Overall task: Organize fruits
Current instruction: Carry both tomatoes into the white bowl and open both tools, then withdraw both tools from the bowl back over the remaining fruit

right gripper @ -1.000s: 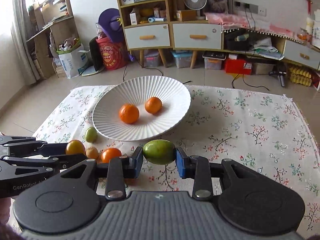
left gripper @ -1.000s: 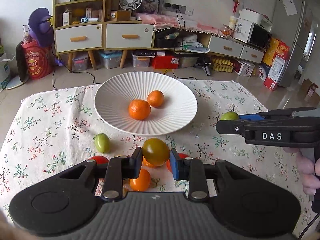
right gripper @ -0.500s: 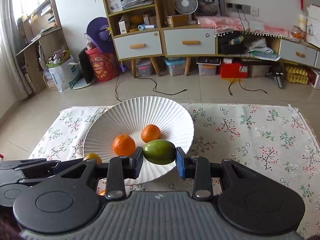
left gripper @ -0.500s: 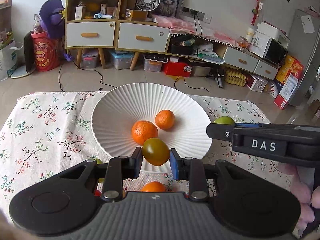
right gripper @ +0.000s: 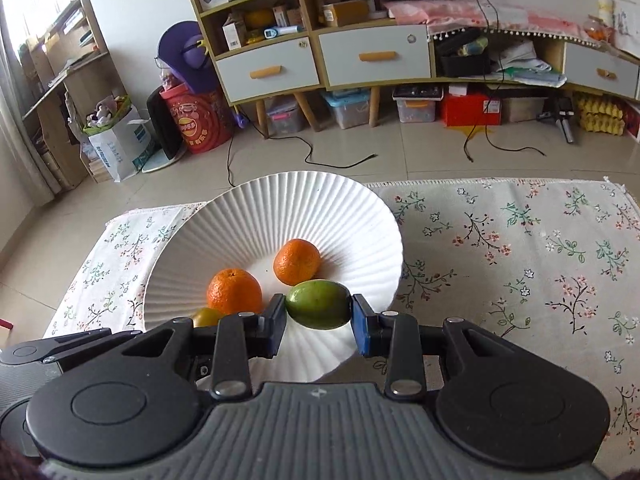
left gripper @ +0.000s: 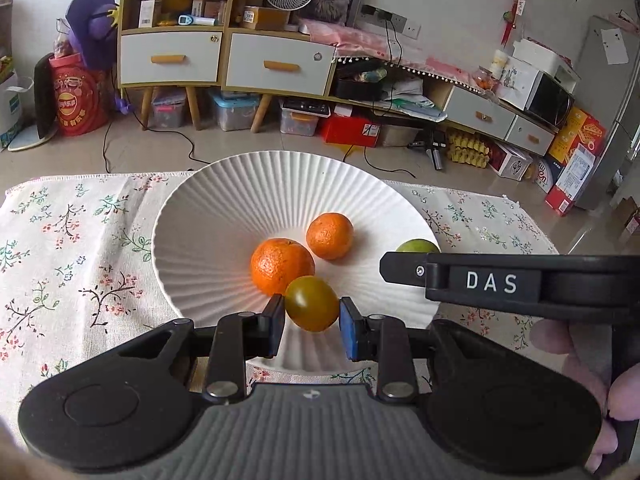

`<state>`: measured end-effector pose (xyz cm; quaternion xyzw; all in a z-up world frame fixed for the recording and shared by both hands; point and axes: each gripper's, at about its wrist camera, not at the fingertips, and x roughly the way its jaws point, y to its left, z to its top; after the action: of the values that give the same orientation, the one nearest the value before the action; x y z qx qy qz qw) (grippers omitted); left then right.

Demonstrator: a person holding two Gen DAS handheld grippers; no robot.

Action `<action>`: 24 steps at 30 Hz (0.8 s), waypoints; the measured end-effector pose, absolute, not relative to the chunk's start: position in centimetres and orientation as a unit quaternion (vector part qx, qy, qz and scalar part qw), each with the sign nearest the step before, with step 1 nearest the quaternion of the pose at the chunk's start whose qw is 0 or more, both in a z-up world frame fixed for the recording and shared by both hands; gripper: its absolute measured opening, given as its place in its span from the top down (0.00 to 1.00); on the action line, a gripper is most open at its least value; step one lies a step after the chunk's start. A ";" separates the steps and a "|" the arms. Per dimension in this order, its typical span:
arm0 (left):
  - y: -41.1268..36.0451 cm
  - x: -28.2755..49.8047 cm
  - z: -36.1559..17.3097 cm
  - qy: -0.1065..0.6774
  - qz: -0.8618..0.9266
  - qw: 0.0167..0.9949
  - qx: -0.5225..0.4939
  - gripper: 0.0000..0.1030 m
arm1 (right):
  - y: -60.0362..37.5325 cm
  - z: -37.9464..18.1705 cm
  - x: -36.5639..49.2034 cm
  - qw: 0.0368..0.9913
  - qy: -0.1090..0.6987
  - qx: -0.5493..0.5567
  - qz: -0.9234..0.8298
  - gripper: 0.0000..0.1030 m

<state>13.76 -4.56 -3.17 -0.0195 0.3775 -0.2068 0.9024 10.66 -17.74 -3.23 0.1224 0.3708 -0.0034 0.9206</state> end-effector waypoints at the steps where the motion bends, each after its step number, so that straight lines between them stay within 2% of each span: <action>1: -4.6 13.9 -3.3 0.380 -0.206 0.902 -0.020 0.81 | -17.7 -3.3 10.6 0.921 0.369 0.127 0.000 0.70; 14: -5.1 14.5 -3.8 0.367 -0.213 0.905 -0.013 0.80 | -18.1 -3.3 10.5 0.915 0.370 0.161 0.005 0.70; 18: -5.3 14.4 -3.5 0.368 -0.215 0.904 -0.010 0.69 | -18.2 -3.2 10.5 0.913 0.372 0.168 0.003 0.70; 24: -5.4 14.1 -3.0 0.366 -0.214 0.906 0.008 0.49 | -18.3 -2.5 9.9 0.915 0.369 0.161 0.009 0.62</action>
<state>14.05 -5.38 -2.96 0.0081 0.3655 -0.2139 0.9058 9.93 -18.25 -2.53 0.1612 0.3685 0.0087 0.9155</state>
